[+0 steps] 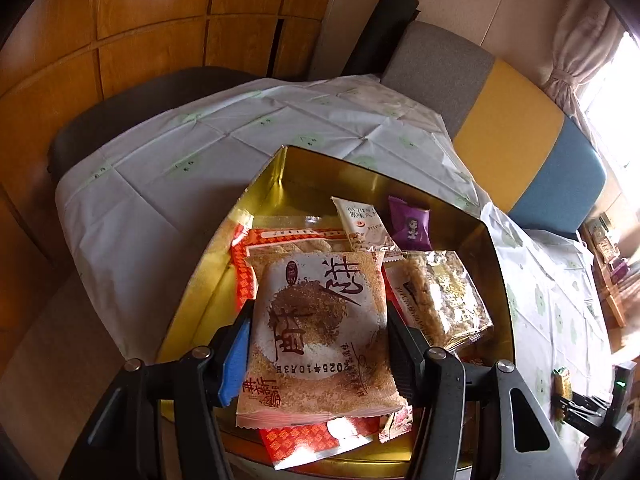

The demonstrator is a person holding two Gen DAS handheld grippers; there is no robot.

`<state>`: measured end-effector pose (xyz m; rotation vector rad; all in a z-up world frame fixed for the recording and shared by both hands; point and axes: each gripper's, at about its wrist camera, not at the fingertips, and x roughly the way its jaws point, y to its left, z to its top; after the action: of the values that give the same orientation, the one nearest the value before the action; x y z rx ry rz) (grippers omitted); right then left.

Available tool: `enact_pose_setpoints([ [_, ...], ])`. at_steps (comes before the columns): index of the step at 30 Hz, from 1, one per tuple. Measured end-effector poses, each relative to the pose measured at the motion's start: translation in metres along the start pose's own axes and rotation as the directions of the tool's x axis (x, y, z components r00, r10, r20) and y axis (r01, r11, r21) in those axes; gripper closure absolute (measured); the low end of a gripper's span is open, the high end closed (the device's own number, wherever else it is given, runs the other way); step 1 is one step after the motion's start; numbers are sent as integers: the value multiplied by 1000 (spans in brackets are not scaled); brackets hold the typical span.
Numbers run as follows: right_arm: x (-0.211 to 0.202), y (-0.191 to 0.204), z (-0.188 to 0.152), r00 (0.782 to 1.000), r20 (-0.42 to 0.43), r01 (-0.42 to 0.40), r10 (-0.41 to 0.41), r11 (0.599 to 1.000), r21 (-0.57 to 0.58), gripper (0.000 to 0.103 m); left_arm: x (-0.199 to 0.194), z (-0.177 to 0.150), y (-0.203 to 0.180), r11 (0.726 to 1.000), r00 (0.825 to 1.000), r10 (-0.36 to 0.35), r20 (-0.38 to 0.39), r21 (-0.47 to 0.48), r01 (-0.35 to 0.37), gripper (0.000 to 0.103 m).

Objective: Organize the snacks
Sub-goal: 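Carry the pastry bag into the tin and open the left tool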

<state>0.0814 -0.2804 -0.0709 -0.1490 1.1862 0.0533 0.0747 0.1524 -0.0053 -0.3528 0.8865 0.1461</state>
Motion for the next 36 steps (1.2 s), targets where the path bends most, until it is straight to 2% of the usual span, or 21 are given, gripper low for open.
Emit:
enact_pose_setpoints([
  [4, 0, -2, 0, 1000, -1, -6, 6, 1000, 9, 54, 24, -3, -4, 1000, 999, 9, -53, 4, -8, 43],
  [8, 1, -3, 1, 1000, -1, -6, 6, 1000, 13, 54, 48, -14, -2, 999, 991, 42, -126, 4, -41, 43],
  [10, 1, -4, 1, 1000, -2, -8, 8, 1000, 18, 54, 53, -18, -1, 998, 988, 67, -136, 12, -65, 43],
  [16, 1, -4, 1, 1000, -1, -6, 6, 1000, 14, 54, 45, -21, 1, 992, 988, 122, -97, 42, -118, 42],
  [25, 1, -3, 1, 1000, -1, -4, 4, 1000, 15, 54, 18, -24, -4, 984, 987, 160, -21, 78, -158, 39],
  [36, 1, -1, 0, 1000, -2, 6, -6, 1000, 22, 54, -3, -29, -8, 982, 988, 157, 13, 108, -157, 39],
])
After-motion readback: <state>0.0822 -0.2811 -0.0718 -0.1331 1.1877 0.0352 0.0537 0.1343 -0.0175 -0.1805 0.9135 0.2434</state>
